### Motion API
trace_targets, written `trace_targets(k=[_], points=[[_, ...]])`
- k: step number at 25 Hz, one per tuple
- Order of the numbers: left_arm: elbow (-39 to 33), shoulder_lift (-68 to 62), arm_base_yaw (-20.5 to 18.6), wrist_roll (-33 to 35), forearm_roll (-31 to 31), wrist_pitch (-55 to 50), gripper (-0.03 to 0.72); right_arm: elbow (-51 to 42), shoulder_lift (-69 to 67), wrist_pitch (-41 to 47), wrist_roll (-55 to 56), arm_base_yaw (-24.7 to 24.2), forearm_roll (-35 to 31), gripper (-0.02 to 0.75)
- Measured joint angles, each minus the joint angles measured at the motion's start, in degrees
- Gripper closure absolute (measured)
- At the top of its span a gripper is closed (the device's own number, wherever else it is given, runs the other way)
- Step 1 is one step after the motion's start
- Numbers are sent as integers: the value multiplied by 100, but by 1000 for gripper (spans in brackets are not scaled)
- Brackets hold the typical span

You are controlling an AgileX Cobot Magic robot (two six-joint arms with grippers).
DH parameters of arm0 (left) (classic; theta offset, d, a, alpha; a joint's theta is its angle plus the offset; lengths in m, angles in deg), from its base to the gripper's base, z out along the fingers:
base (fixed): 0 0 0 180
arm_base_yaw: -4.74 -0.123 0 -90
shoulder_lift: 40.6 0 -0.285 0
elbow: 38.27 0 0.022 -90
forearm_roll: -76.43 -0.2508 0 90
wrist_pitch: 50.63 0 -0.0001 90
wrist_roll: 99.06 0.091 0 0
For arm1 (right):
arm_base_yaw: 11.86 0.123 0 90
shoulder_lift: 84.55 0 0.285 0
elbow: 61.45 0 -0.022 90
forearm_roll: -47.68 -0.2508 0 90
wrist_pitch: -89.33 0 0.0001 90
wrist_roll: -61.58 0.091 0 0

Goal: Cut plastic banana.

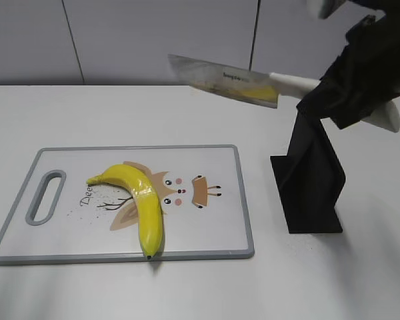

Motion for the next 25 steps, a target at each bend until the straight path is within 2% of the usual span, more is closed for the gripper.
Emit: trace_targets(k=[2,5,11,13,18,25], points=[[214,-364,77,645,512,-37,145,0,-147,0,-487,0,-255,548],[520,-838,475,1479,1017,-276,145,0,-355,-5,-1246,0,-584,548],[1436,-1853,1496,2220,1095,-1253,145,191,-689,195,-2641,0,-1035,548],[1843,-2267,1779,2391,995,-1739,145,390,-859,461,-3078,0,-1217,548],[2551,-3327,2391,2492,174,-2561,147,1140,-1431,1214,-4001,0,-1746,548],[2658,-4453,2526,2496,-620,-2780,188,2014,-2105,1737,-4348,0,-1863,548]])
